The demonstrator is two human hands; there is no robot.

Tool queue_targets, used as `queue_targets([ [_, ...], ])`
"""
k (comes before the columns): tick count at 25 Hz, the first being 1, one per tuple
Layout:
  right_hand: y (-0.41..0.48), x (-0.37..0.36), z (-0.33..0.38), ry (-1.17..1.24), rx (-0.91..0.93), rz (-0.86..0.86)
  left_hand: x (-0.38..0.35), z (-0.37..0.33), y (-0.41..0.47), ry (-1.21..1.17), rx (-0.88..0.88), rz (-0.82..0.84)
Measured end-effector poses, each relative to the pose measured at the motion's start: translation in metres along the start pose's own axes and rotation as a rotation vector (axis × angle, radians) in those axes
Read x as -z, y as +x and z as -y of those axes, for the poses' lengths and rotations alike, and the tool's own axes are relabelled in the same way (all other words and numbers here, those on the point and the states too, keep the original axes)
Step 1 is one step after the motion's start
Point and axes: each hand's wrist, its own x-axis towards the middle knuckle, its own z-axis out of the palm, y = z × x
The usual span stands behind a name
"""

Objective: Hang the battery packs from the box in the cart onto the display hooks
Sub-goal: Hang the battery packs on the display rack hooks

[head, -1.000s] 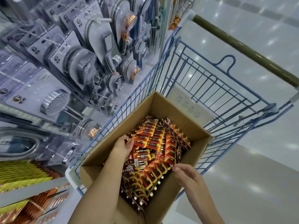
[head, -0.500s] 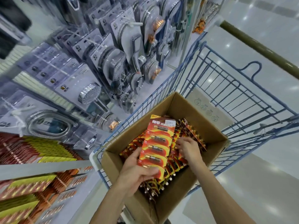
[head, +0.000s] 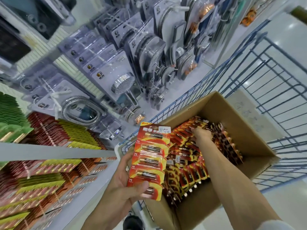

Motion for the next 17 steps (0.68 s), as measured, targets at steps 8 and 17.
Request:
queue_targets([
  [8,-0.113,0.058,-0.034,0.28,-0.014,0.396,0.012,-0.004,-0.021,-0.008,-0.068,0.047],
  [17,-0.323,0.069,-0.034,0.233,0.447,0.893,0.037,-0.041,-0.108,-0.203,-0.272,-0.023],
])
